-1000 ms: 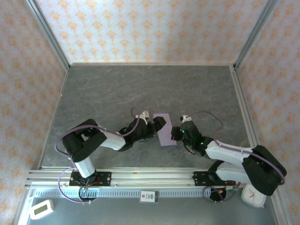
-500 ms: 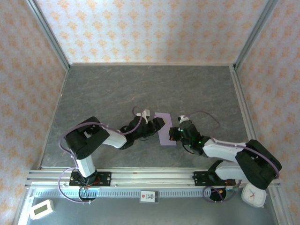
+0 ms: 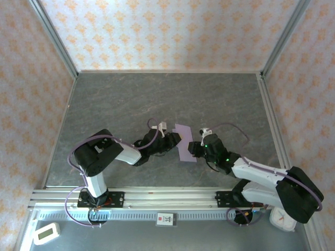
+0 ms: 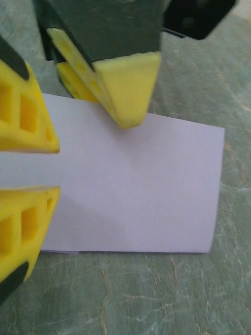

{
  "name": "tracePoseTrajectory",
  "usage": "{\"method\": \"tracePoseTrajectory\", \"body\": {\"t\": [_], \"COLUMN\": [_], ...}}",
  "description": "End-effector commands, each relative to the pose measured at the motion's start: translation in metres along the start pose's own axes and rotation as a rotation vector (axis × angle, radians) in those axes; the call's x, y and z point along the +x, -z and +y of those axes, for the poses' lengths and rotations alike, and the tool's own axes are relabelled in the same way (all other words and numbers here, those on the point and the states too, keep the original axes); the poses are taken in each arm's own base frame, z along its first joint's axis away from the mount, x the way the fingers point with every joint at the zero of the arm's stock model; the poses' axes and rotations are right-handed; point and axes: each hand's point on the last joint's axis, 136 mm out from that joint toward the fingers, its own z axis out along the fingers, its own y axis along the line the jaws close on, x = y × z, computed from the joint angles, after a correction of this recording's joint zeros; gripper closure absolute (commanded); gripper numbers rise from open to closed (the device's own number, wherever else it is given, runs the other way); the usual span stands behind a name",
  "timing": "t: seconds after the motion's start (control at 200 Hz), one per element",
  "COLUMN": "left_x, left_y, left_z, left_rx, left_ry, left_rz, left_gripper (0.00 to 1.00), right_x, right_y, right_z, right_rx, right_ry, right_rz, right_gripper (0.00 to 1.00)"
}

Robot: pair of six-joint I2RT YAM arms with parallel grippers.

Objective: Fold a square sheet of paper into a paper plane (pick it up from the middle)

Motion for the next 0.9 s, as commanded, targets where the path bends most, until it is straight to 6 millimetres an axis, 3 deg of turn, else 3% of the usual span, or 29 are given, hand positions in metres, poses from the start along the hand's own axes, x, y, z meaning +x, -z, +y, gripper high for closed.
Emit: {"method": "tracePoseTrajectory", "body": {"t": [0.0,0.12,0.435,0.781,0.896], "left_x": [-0.002,-0.002,-0.004,-0.003,-0.004], "left_y": [0.000,-0.001,0.000,0.000,-0.001], "left_z": [0.002,0.003,0.002,0.004,0.004], "left_rx": [0.005,0.002,0.002,-0.001,0.000], "left_ry": [-0.017,-0.015,-0.014,-0.013,-0.011], "left_rz": [0.002,0.008,0.006,0.010,0.009], "left_gripper": [0.77,0.82,0.83,0.84,0.84], "right_x": [0.006,0.014,0.039,0.051,0.048], "right_y": [0.003,0.004,0.007,0.003,0.004], "right_z": [0.014,0.025,0.030,0.031,0.029], "right_rx": [0.005,0.037,0.119,0.205,0.221], "right_ry": [0.079,0.150,0.273,0.363,0.365], "right_rz": [0.042,0.067,0.107,0.125,0.115], "right_gripper": [0.66,0.48,0.33,0.30,0.35]}}
